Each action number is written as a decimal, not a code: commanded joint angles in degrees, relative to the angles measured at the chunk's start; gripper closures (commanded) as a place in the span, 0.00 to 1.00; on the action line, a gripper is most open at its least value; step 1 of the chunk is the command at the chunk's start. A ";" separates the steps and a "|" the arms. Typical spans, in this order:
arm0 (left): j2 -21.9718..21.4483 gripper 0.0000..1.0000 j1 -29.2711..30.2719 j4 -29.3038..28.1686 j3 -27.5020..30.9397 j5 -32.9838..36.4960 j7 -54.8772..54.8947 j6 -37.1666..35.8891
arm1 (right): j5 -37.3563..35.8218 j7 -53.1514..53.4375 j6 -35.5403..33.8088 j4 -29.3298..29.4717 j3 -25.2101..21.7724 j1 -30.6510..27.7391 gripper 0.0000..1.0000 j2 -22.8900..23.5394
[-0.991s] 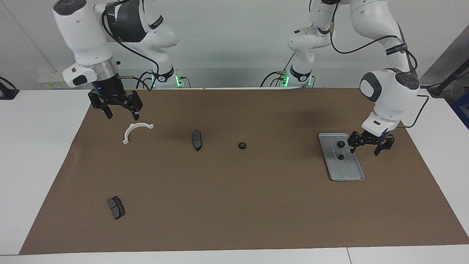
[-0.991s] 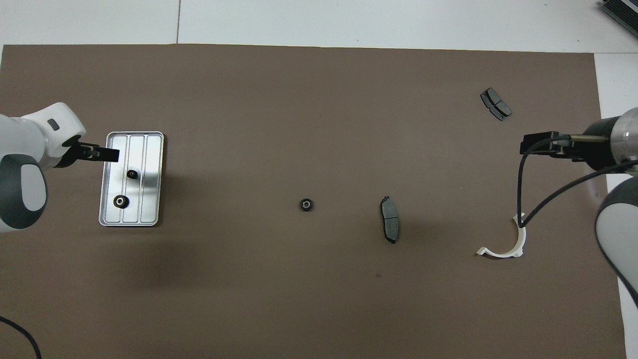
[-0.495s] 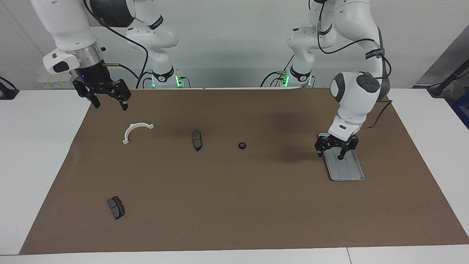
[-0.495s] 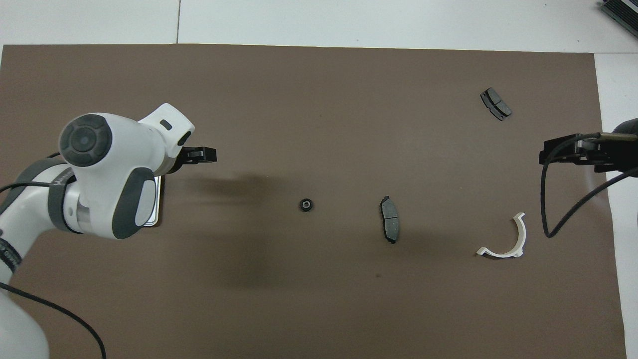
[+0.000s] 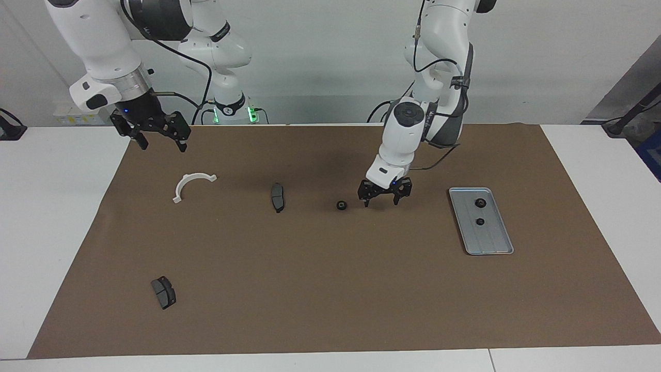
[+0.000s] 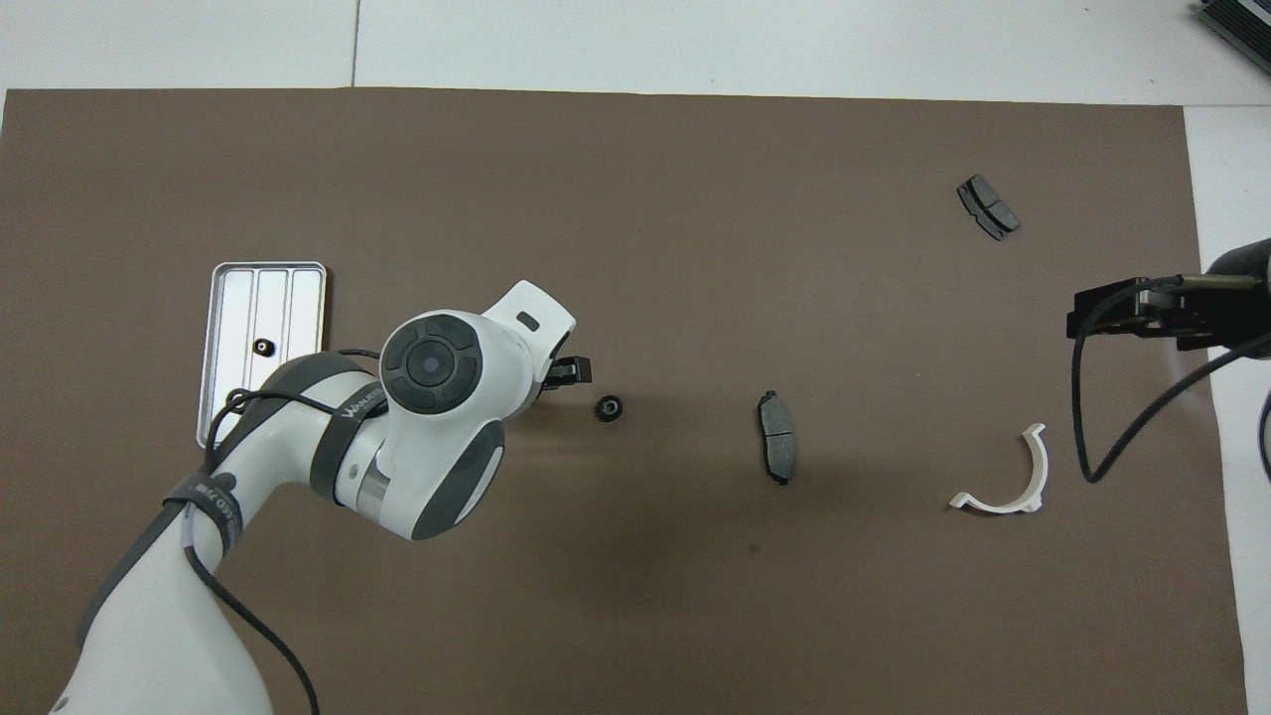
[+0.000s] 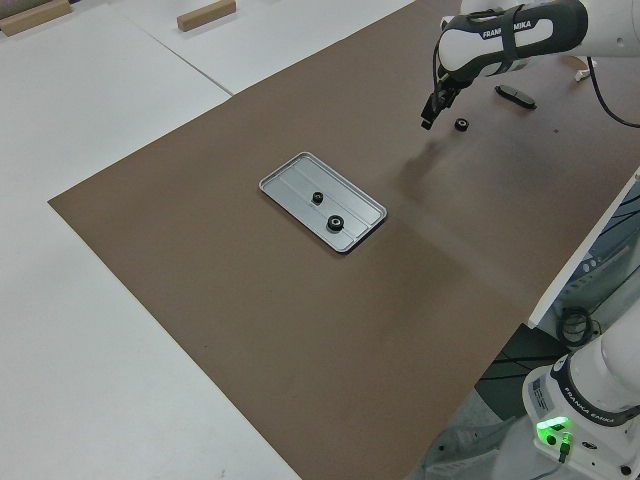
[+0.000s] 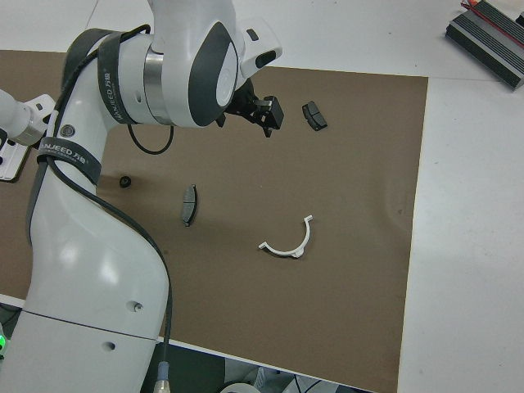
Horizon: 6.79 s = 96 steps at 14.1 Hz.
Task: Pick bearing gear from pile to tray
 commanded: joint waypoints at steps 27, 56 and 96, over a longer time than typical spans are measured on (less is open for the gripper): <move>8.26 0.32 -7.48 3.03 0.80 -0.52 -0.89 8.11 | -0.68 -1.72 3.22 -3.69 0.67 0.03 0.00 -1.50; 5.11 0.78 9.28 16.04 0.80 -0.25 8.57 -16.04 | 0.11 -1.81 2.78 -3.43 0.76 0.47 0.00 -1.41; -6.67 0.00 27.59 17.08 0.54 -0.52 36.12 -32.75 | 0.11 -1.90 2.61 -3.08 0.76 0.38 0.00 -1.32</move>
